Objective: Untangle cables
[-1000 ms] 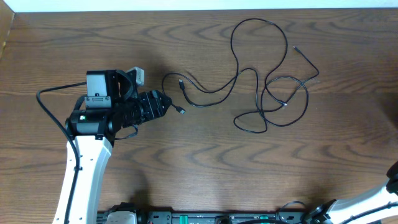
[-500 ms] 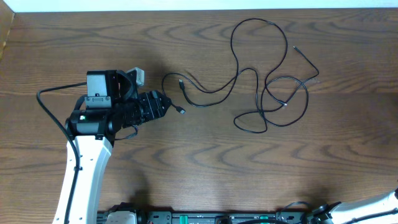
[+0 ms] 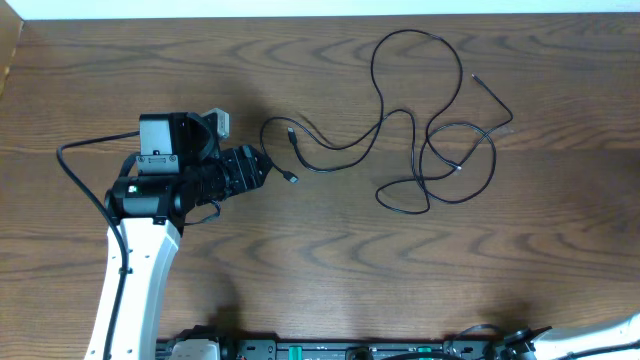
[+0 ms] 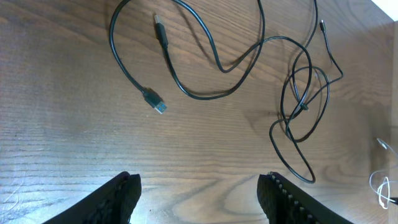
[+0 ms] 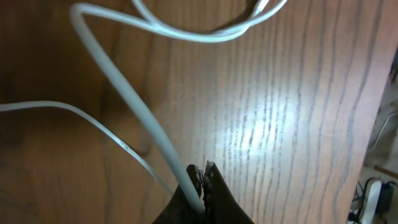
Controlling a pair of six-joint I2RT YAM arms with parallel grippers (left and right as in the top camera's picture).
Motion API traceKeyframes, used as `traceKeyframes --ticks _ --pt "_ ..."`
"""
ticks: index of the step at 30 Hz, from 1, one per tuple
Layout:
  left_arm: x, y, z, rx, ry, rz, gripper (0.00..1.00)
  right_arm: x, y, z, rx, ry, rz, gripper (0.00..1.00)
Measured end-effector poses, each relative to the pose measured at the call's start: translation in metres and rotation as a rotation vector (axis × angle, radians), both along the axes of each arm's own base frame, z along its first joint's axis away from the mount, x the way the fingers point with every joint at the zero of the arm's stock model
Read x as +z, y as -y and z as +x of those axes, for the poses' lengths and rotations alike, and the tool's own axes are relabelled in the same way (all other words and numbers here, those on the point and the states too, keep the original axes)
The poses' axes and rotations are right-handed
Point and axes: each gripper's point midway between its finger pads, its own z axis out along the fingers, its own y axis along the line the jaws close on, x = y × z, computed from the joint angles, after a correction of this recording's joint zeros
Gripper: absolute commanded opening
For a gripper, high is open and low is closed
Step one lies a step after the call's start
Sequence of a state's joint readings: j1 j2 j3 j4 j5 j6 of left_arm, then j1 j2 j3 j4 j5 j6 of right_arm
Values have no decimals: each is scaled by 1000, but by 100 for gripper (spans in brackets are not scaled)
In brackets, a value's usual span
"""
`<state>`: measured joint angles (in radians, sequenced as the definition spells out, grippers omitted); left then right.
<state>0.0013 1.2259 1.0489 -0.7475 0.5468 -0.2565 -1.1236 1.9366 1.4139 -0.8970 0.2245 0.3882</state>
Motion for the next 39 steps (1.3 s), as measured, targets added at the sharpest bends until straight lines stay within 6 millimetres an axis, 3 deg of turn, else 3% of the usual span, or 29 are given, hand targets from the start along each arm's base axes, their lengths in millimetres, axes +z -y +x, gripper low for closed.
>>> traceKeyframes --ticks 3,7,10,18,21,24,31,32,35,36,39 --pt "0 0 0 0 0 0 66 0 0 1 -2 8 3 2" --pt "0 0 0 0 0 0 66 -1 -1 6 -2 30 6 51" --pt "0 0 0 0 0 0 66 -2 -2 15 7 72 13 62" --pt "0 0 0 0 -1 0 66 -3 -19 39 58 111 57 65" --pt "-1 0 -1 0 -5 0 66 6 -25 41 65 100 51 67" --pt "-2 0 -2 0 -13 1 66 27 -25 39 63 101 4 68" --pt "-3 0 -4 1 -24 0 66 105 -29 34 58 180 -181 68" --pt "-3 0 -4 0 -24 1 66 116 -32 39 72 208 -202 68" --pt "-3 0 -4 -2 -22 2 66 132 -41 61 157 278 -227 82" --pt "-3 0 -4 -2 -22 2 66 137 -48 77 223 310 -229 88" --pt "-3 0 -4 -10 -15 7 66 140 -75 123 447 373 -204 88"
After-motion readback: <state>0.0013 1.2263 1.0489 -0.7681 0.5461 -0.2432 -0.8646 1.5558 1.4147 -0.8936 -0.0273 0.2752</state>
